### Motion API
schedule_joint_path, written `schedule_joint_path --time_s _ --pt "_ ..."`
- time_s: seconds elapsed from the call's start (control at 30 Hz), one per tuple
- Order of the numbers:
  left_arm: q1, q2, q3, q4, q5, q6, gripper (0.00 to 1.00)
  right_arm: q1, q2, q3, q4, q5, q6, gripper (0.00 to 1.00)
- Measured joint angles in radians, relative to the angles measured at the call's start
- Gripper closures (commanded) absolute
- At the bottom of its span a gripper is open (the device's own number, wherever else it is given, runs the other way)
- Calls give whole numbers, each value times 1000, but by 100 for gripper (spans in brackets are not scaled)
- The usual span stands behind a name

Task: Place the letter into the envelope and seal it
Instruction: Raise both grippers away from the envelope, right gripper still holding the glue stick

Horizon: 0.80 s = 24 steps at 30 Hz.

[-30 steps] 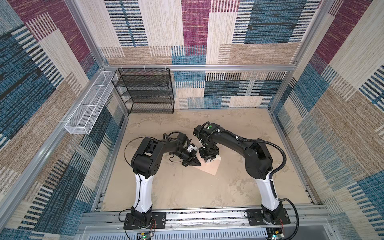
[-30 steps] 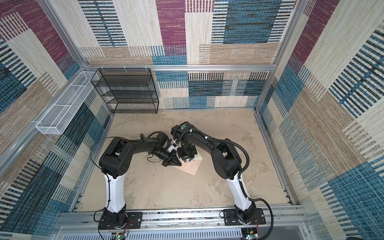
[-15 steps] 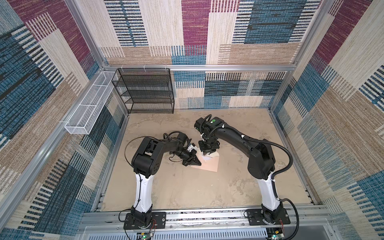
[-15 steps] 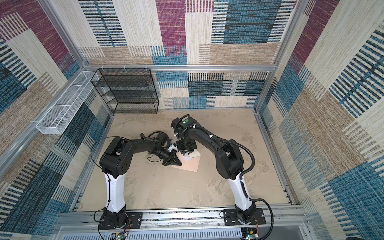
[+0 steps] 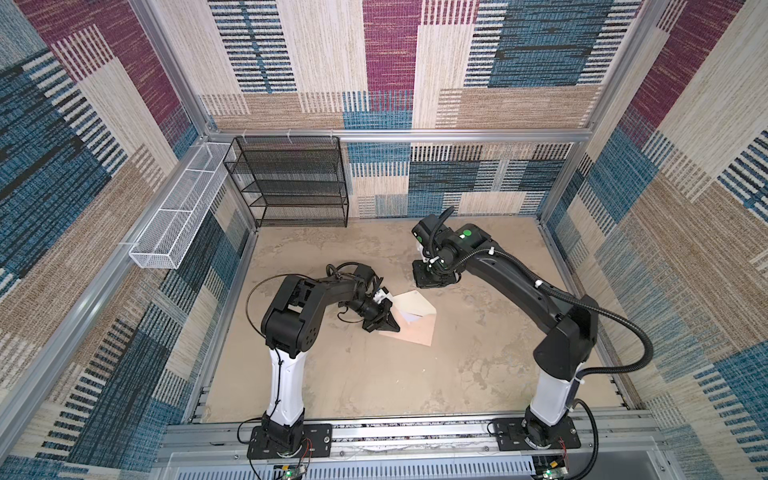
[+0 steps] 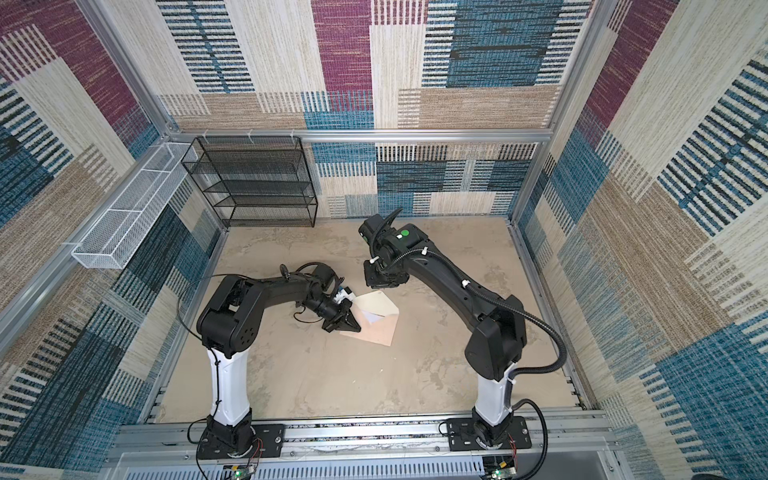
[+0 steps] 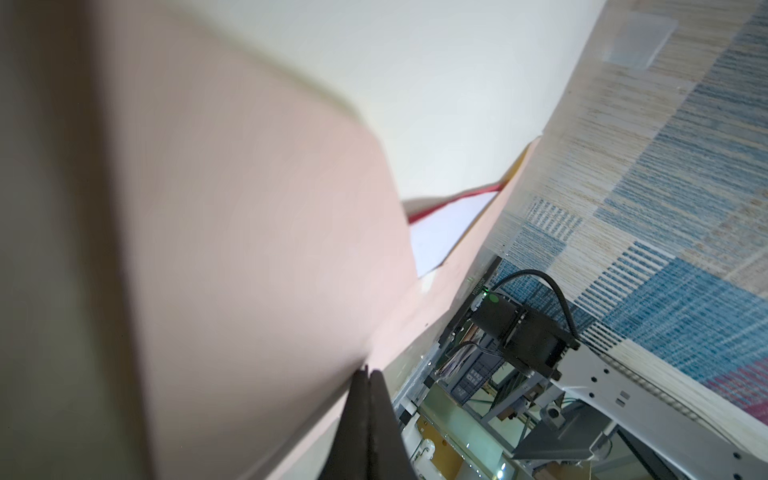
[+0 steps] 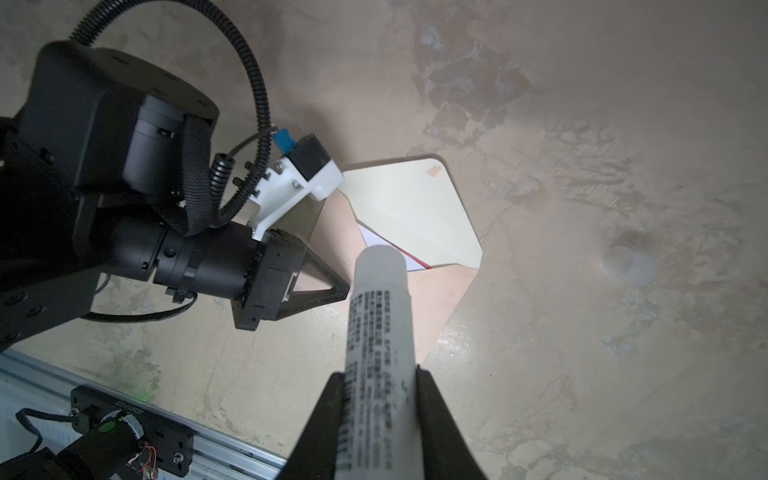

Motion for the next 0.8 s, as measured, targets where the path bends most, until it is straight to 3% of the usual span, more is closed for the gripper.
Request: schedule_joint_path --time_s 0.27,0.4,0.57,0.8 --pt "1 -233 -5 32 5 -49 58 -6 -388 -470 492 3 13 100" --pt "1 -359 -12 81 12 -107 48 -6 -558 -653 741 53 16 100" --pt "1 -531 -47 263 -3 -280 36 -6 -731 -884 1055 126 13 100" --pt "-39 -551 -7 628 -114 -571 31 -7 -710 -974 1372 159 13 100"
